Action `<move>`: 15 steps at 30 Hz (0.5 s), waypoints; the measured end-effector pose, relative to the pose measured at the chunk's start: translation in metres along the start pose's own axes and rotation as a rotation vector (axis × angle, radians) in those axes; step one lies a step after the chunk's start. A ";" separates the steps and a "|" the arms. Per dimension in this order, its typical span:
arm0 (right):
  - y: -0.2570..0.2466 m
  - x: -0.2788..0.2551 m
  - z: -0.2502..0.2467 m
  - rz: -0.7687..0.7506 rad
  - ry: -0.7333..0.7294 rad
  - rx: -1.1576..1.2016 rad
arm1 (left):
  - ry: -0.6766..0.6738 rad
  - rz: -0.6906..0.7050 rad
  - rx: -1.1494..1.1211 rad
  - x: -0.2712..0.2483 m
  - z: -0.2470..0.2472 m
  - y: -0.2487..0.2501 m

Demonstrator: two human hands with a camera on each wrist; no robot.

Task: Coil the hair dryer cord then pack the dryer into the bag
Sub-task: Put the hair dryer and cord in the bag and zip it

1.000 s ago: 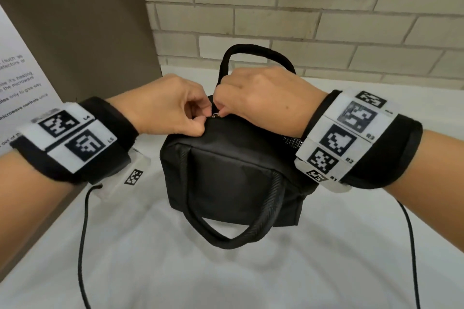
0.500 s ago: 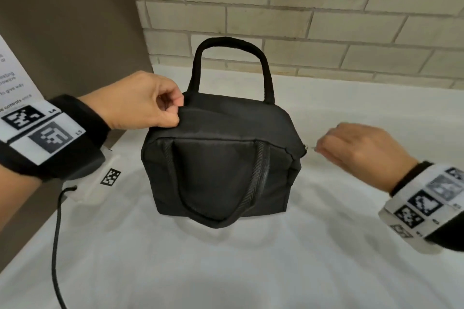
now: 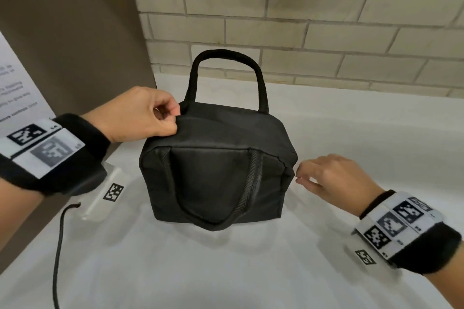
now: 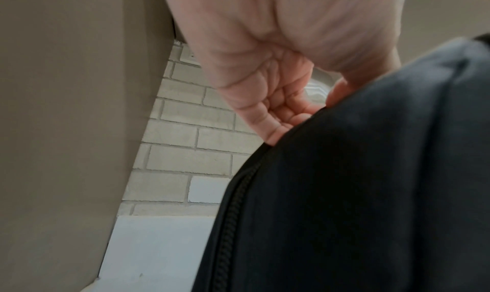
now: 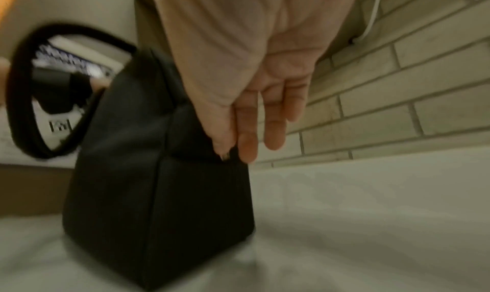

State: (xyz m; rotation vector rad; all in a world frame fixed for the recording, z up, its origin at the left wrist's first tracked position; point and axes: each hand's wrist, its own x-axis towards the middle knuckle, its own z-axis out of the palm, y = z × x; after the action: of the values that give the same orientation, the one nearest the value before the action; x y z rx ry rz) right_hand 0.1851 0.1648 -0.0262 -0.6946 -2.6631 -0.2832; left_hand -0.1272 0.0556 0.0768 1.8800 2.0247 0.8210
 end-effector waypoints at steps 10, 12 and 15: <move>-0.084 0.047 -0.049 -0.370 0.383 -0.039 | -0.017 0.009 -0.003 -0.001 0.000 0.001; -0.088 0.063 -0.062 -0.290 0.395 0.203 | -0.029 0.021 -0.053 -0.005 -0.003 0.002; -0.087 0.089 -0.079 -0.005 0.468 0.713 | -0.037 0.040 -0.108 -0.007 -0.007 -0.007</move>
State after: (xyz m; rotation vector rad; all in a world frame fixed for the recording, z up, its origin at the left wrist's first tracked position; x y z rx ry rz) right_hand 0.0929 0.1058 0.0733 -0.3311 -2.0938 0.4394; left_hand -0.1359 0.0476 0.0771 1.8676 1.8880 0.8798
